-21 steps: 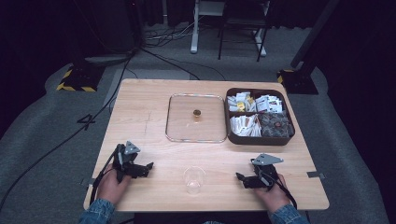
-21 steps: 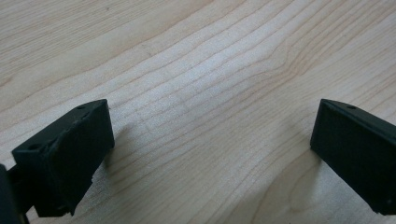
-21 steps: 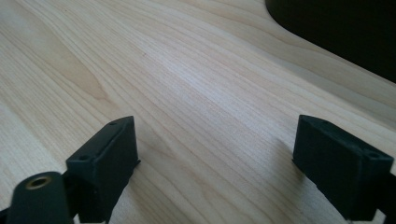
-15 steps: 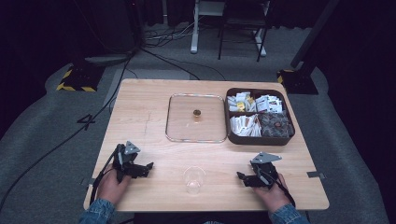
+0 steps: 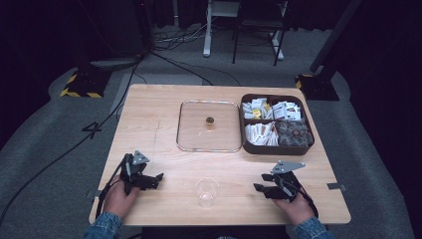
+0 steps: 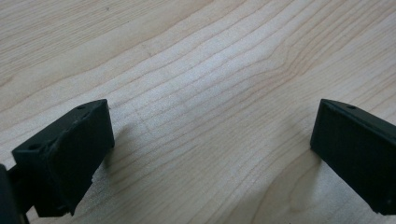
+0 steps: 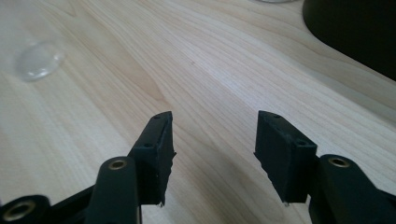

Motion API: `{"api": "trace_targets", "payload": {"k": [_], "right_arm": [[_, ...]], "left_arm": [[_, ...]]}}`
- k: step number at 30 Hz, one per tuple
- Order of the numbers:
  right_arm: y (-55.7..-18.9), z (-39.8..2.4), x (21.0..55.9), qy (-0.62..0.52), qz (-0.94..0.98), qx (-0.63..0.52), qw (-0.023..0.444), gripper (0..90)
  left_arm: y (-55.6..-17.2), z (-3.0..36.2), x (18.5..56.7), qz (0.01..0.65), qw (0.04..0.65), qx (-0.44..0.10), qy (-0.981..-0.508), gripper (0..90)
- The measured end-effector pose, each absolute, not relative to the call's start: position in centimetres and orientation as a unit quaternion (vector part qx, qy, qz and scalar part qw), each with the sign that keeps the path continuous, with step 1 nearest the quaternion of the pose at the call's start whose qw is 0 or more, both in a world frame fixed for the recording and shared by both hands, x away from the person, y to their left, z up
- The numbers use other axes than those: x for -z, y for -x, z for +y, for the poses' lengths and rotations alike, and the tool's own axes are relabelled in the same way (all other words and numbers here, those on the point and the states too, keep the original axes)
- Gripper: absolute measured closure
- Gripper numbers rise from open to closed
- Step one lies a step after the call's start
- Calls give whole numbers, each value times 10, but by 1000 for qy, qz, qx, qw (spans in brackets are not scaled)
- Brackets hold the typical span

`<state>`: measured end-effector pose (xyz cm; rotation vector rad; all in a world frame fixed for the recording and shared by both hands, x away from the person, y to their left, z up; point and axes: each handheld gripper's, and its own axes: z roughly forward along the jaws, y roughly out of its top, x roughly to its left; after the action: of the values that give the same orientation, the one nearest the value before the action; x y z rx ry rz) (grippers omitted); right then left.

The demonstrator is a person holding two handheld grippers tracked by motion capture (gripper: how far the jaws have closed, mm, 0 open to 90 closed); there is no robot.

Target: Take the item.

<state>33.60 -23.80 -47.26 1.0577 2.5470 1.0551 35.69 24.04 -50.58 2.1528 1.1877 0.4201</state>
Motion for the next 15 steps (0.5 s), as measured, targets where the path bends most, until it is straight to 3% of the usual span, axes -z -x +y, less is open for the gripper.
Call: {"api": "trace_targets", "payload": {"k": [15], "right_arm": [[-338,-274,437,-402,806,-411,140,446]], "left_arm": [[-357,240,506,452,318,-160,-818,0]]}}
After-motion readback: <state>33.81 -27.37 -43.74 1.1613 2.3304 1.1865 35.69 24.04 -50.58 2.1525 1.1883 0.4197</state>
